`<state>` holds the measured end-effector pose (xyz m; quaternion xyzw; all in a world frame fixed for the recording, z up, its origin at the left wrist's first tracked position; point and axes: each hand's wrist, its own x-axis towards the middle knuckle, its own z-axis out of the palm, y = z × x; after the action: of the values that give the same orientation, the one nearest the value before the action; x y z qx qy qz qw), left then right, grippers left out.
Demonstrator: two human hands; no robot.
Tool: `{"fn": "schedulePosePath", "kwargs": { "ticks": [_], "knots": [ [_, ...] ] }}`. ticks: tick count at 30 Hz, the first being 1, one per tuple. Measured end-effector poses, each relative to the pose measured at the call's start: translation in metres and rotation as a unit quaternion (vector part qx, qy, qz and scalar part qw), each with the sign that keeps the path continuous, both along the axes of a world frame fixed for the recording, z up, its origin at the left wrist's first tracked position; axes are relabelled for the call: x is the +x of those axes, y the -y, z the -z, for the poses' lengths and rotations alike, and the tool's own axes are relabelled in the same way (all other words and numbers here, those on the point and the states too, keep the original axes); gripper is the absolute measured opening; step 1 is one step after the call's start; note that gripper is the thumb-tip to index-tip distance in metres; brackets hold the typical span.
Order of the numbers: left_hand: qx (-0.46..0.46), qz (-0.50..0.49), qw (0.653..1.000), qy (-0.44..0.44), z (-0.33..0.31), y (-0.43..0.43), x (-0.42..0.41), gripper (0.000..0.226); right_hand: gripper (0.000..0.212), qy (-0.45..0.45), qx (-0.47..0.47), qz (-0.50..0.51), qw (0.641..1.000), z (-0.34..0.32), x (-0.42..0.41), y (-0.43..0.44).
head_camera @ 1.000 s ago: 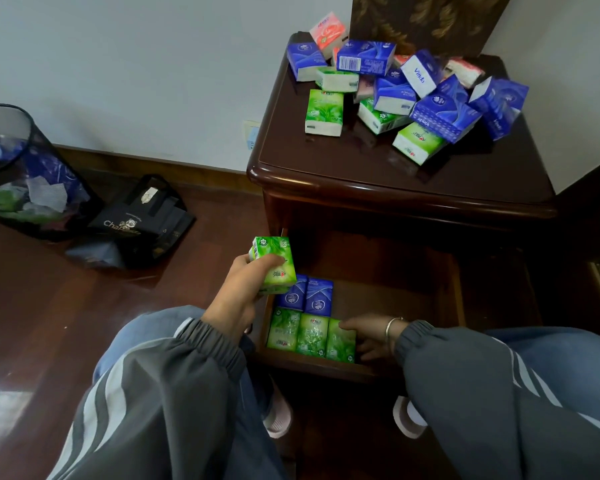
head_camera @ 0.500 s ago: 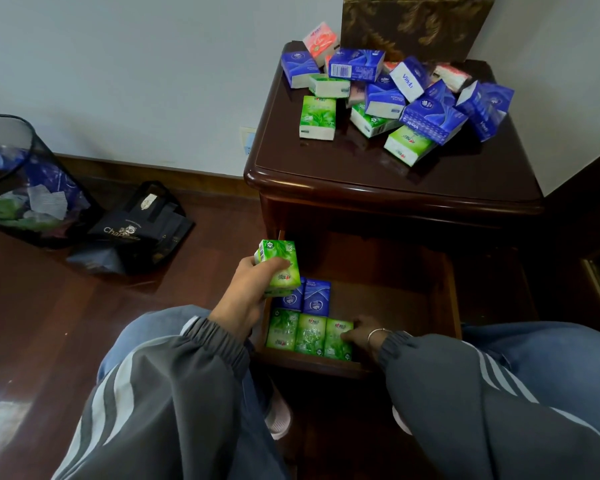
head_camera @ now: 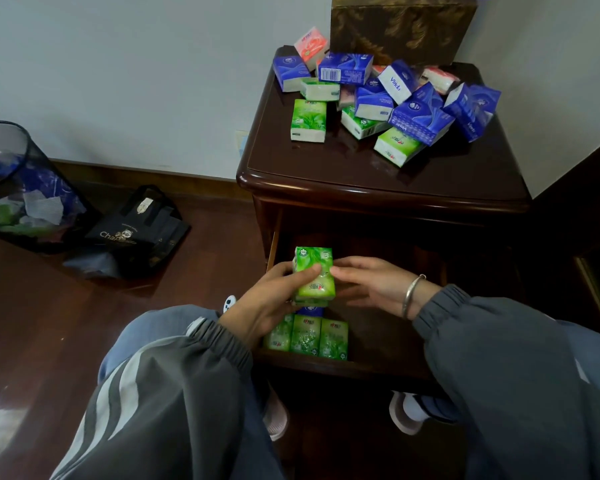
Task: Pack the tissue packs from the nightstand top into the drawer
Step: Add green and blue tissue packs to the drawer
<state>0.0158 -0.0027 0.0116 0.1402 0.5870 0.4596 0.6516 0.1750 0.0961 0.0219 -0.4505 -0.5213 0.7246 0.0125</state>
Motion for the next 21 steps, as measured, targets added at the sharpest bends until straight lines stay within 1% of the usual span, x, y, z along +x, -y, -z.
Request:
{"fn": "schedulePosePath", "kwargs": {
  "ticks": [2,4,6,8,10,11,12,13,14,15,16,17,19,21],
  "knots": [
    [0.010,0.016,1.000,0.015,0.000,0.001,0.005,0.052,0.027,0.007,0.009,-0.004,1.000,-0.003,0.005,-0.001],
    [0.020,0.036,0.999,0.029,0.000,0.001,0.010,0.055,0.029,0.004,-0.006,0.000,1.000,-0.004,0.011,0.000],
    [0.026,0.043,0.998,0.027,0.002,0.001,0.015,0.064,0.029,-0.011,-0.038,0.010,0.999,-0.002,0.016,0.000],
    [0.039,0.059,0.998,0.002,0.003,0.001,0.019,0.074,0.029,-0.031,-0.069,0.029,0.997,0.001,0.022,-0.003],
    [0.045,0.090,0.993,-0.053,0.002,0.000,0.019,0.080,0.028,-0.033,-0.080,0.042,0.995,0.004,0.029,-0.010],
    [0.038,0.102,0.988,-0.106,0.002,-0.001,0.017,0.080,0.026,-0.024,-0.074,0.052,0.996,0.005,0.033,-0.014],
    [0.020,0.102,0.977,-0.184,0.006,-0.002,0.013,0.077,0.025,-0.008,-0.062,0.067,0.996,0.008,0.037,-0.018],
    [-0.013,0.092,0.953,-0.287,0.012,-0.003,0.006,0.072,0.024,0.012,-0.052,0.087,0.995,0.014,0.042,-0.022],
    [-0.057,0.079,0.918,-0.385,0.019,-0.003,-0.001,0.067,0.022,0.034,-0.046,0.105,0.993,0.022,0.048,-0.026],
    [-0.100,0.067,0.886,-0.447,0.023,-0.003,-0.006,0.063,0.020,0.058,-0.046,0.111,0.991,0.031,0.054,-0.028],
    [-0.138,0.058,0.868,-0.473,0.027,-0.001,-0.008,0.061,0.018,0.086,-0.049,0.104,0.990,0.040,0.060,-0.029],
    [-0.169,0.062,0.859,-0.478,0.029,0.000,-0.009,0.060,0.016,0.120,-0.054,0.090,0.987,0.050,0.064,-0.030],
    [-0.206,0.094,0.861,-0.456,0.036,0.002,-0.007,0.061,0.014,0.196,-0.062,0.058,0.977,0.066,0.072,-0.027],
    [-0.212,0.125,0.874,-0.419,0.043,0.003,-0.004,0.061,0.021,0.261,-0.058,0.025,0.963,0.077,0.076,-0.026]
  ]
}}
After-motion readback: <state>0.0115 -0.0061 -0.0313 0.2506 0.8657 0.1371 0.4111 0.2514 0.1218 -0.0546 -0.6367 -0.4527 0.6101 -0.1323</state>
